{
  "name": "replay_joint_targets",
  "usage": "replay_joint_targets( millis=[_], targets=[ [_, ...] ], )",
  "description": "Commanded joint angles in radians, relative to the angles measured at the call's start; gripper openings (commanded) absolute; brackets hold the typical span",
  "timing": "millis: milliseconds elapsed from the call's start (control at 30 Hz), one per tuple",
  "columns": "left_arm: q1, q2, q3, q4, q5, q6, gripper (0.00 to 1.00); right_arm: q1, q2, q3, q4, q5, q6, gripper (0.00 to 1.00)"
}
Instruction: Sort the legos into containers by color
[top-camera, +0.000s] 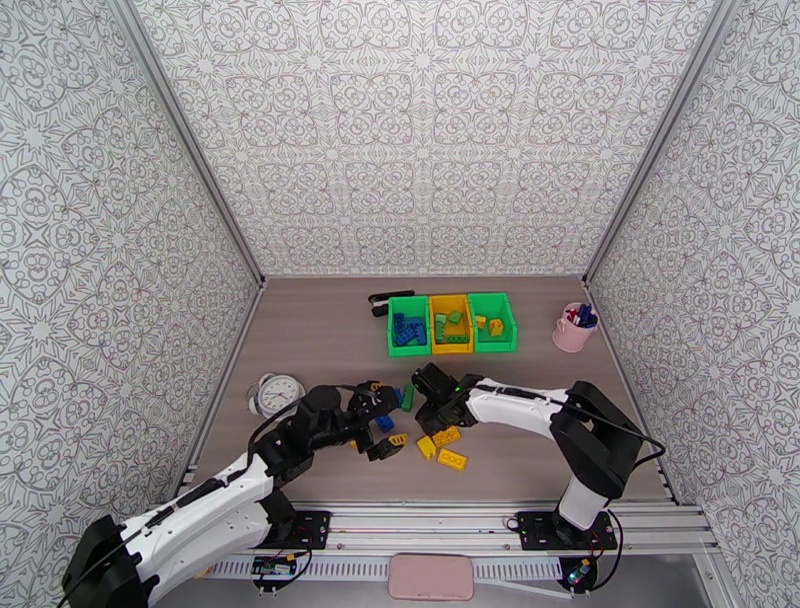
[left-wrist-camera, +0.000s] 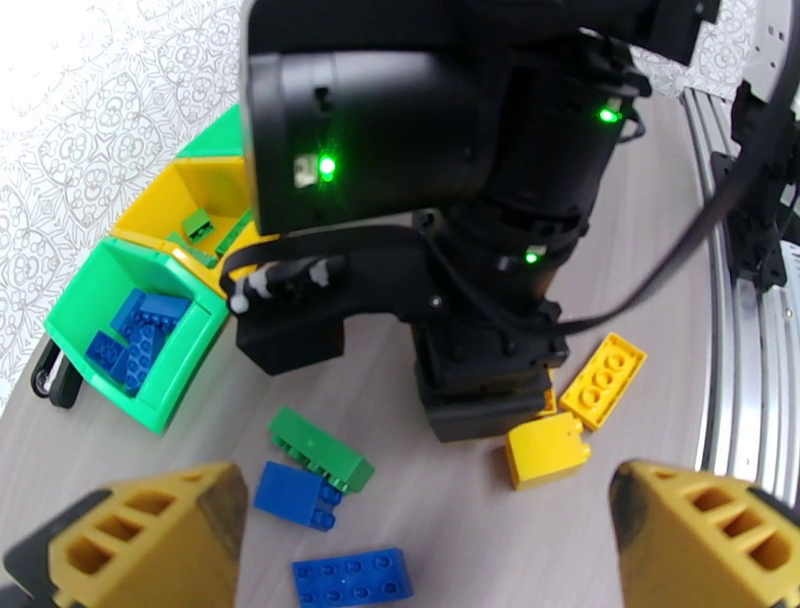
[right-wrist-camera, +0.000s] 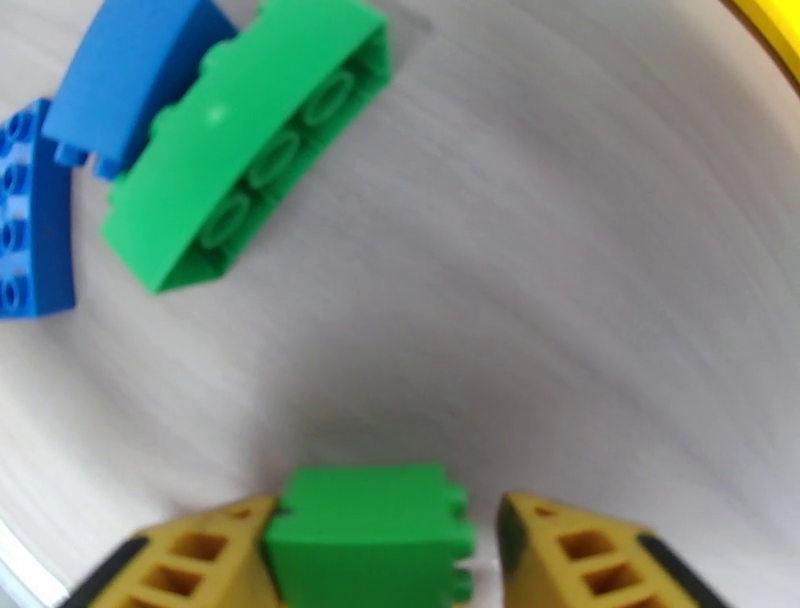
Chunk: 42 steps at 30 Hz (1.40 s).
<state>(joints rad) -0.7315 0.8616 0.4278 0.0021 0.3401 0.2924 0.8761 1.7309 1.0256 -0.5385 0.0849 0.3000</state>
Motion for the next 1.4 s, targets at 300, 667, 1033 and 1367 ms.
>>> replay_joint_targets(
  millis=[300, 667, 1033, 1367],
  targets=[
    [-0.009, 0.026, -0.021, 0.074, 0.018, -0.017, 1.0, -0.005, -0.079, 0.012, 0.001, 0.076, 0.032, 0.41],
    [-0.062, 0.158, -0.048, 0.364, -0.065, -0.158, 1.0, -0.133, -0.262, -0.032, 0.212, 0.13, 0.102, 0.39],
    [-0.095, 0.224, -0.04, 0.464, -0.253, -0.218, 1.0, -0.313, -0.137, 0.125, 0.353, 0.134, 0.019, 0.39],
    [-0.11, 0.221, -0.046, 0.457, -0.301, -0.224, 1.0, -0.39, 0.116, 0.35, 0.375, 0.103, -0.027, 0.39]
  ],
)
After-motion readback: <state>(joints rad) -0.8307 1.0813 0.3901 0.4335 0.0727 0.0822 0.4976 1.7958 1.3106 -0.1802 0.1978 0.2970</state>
